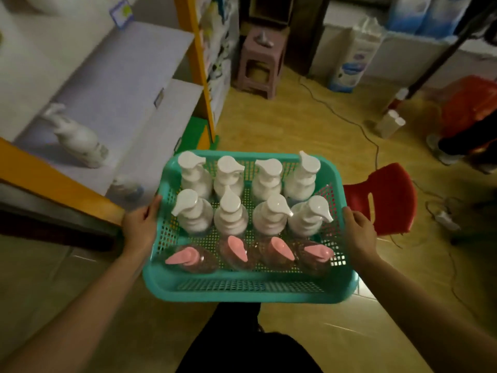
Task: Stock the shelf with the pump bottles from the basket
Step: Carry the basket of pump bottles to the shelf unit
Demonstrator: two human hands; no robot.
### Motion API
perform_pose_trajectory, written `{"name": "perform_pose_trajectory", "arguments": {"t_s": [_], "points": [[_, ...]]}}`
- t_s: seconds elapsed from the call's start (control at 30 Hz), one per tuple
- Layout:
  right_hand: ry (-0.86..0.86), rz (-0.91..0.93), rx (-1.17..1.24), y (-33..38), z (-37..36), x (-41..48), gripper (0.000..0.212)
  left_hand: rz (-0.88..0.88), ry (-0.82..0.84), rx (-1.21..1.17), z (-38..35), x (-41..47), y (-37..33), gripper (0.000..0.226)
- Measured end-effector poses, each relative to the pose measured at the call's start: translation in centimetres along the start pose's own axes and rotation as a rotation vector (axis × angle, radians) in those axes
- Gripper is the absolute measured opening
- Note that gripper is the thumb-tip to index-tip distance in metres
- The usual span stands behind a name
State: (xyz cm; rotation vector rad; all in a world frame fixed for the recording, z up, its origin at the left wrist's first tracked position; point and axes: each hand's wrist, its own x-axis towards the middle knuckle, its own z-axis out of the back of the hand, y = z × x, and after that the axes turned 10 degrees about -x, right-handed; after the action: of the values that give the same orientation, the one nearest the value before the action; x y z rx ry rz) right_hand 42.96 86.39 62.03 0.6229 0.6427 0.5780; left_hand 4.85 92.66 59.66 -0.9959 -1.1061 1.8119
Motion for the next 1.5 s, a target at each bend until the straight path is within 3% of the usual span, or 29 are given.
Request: {"name": "perform_pose_trajectory", "arguments": {"t_s": [0.2,0.4,0.53,0.67,0.87,1.13,1.5], "points": [[0.145,0.094,-0.099,7.1,-3.7,7.6,0.027,0.091,-0.217,-0.037,-1.2,2.7,0.2,0.06],[0.323,0.253,-0.164,13.7,-7.8,14.0,0.033,0.169,-0.374,-0.108,-3.2,3.6,-1.3,0.052],[0.426,0.382,-0.252,17.7,-11.1,18.2,0.032,0.224,-0.519,-0.024,-4.6,3.8,-1.3,0.061],[0.5,0.487,-0.359,21.1,-13.8,21.1,0.035,0.22,-0.622,0.005,-6.0,3.8,-1.9,0.052],[0.568,0.541,-0.417,24.5,-16.6,22.7,0.031,0.327,-0.734,-0.102,-7.2,3.8,-1.6,0.051],[0.655,0.574,-0.439,28.2,-20.0,25.7,0.03,0.402,-0.878,-0.067,-10.6,4.8,-2.5,0.051],[0.865,0.727,-0.604,34.7,-29.4,34.7,0.03,0.599,-1.161,-0.116,-21.4,9.9,-1.9,0.057]]}}
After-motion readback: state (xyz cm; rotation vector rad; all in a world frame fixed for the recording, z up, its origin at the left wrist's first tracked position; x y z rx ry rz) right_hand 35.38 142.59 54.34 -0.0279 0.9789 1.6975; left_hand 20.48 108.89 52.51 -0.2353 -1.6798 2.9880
